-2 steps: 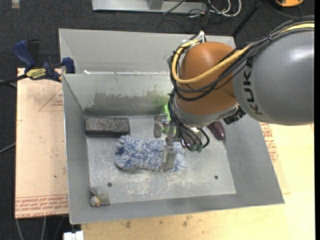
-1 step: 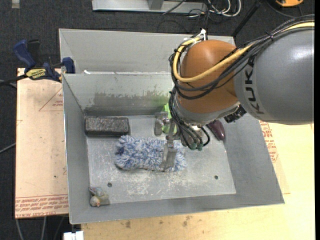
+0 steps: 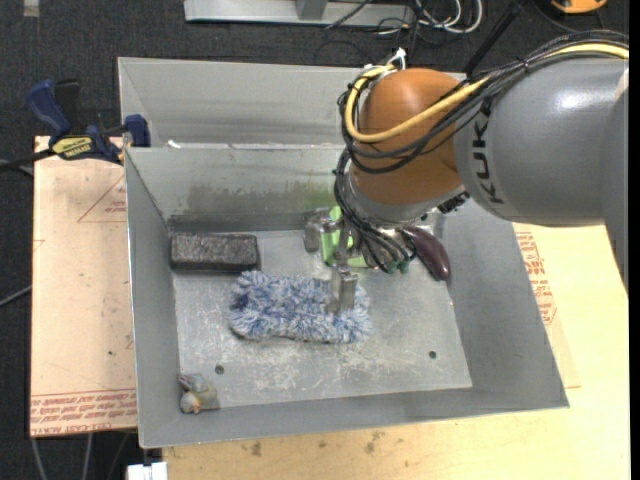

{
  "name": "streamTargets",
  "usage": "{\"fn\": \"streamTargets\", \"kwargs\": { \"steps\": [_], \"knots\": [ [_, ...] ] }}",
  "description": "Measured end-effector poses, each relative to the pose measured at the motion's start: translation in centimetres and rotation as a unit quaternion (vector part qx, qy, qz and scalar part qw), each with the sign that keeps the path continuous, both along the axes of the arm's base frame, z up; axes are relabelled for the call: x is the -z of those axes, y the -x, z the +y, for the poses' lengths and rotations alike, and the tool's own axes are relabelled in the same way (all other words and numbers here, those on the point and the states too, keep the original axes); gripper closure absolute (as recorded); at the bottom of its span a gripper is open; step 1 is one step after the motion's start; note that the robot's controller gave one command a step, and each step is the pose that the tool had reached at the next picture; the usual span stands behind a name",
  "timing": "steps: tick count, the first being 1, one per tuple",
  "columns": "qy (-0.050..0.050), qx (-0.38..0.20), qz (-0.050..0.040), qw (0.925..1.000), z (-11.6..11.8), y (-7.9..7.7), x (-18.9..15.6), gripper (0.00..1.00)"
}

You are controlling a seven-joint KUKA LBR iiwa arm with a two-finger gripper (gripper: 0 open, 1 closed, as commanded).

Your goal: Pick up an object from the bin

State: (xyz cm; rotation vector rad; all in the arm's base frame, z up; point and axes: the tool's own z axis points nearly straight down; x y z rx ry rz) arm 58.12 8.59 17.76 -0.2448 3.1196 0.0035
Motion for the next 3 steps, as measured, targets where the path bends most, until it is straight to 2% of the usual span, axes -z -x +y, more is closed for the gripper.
{"fn": "streamTargets", "kwargs": {
  "steps": [1, 2, 3],
  "knots": [
    [0.001, 0.019, 0.0058, 0.9998, -0.9, -1.8, 2.4, 0.0],
    [0.0, 0.046, 0.0055, 0.9989, -0.4, -0.3, 5.9, 0.0],
    [0.0, 0.05, 0.0051, 0.9987, -0.7, 0.0, 10.3, 0.0]
  ]
}}
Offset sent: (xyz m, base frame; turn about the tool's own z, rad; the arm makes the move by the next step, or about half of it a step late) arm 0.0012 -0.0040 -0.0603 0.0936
